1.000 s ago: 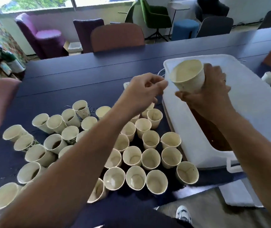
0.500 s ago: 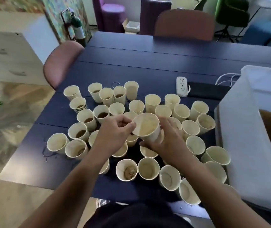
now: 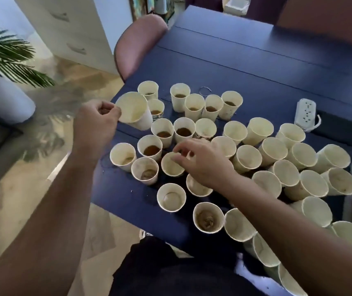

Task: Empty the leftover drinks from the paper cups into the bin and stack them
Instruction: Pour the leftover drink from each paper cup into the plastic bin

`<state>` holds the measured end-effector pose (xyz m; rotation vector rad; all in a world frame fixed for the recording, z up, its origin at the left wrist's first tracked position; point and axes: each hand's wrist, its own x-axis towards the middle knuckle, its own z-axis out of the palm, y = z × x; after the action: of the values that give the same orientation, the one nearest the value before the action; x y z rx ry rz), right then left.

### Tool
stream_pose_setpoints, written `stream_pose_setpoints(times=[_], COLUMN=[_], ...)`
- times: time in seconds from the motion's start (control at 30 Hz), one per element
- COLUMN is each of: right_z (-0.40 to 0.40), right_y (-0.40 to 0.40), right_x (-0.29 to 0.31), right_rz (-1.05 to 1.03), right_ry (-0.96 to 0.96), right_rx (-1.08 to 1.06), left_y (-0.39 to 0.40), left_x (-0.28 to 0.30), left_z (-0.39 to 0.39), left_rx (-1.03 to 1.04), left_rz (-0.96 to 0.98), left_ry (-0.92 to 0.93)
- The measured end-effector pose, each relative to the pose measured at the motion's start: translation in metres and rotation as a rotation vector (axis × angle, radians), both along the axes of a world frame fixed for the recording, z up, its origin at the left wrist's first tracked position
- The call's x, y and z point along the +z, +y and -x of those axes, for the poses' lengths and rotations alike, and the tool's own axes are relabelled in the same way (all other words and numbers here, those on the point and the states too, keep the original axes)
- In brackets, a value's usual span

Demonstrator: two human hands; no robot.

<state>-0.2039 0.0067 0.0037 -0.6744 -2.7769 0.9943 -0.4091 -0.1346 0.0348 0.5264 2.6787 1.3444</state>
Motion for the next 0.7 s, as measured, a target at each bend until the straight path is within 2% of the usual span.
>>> stream_pose_setpoints(times=[0.17,0.3,0.57,0.7], right_z=[0.040,0.060,0.078,0.082], right_y=[-0.005,-0.004,-0.009,-0.010], right_x=[-0.018,-0.030,-0.041,-0.042], right_rz=[-0.214,-0.352,-0.427,-0.467], right_ry=[-0.129,-0.172,-0.185,-0.205], right_rx=[0.132,0.197,0.257,0.265], left_y=[-0.006,-0.001,0.001,-0.004], left_x=[-0.036,-0.056,-0.078,-0.082], left_z=[0.047,0.059,0.063,0.066], left_rx=[0.070,0.017,-0.083,-0.092], left_rz=[0.157,0.260,0.437,0.402], left_ry=[-0.091,-0.164,-0.225,-0.253])
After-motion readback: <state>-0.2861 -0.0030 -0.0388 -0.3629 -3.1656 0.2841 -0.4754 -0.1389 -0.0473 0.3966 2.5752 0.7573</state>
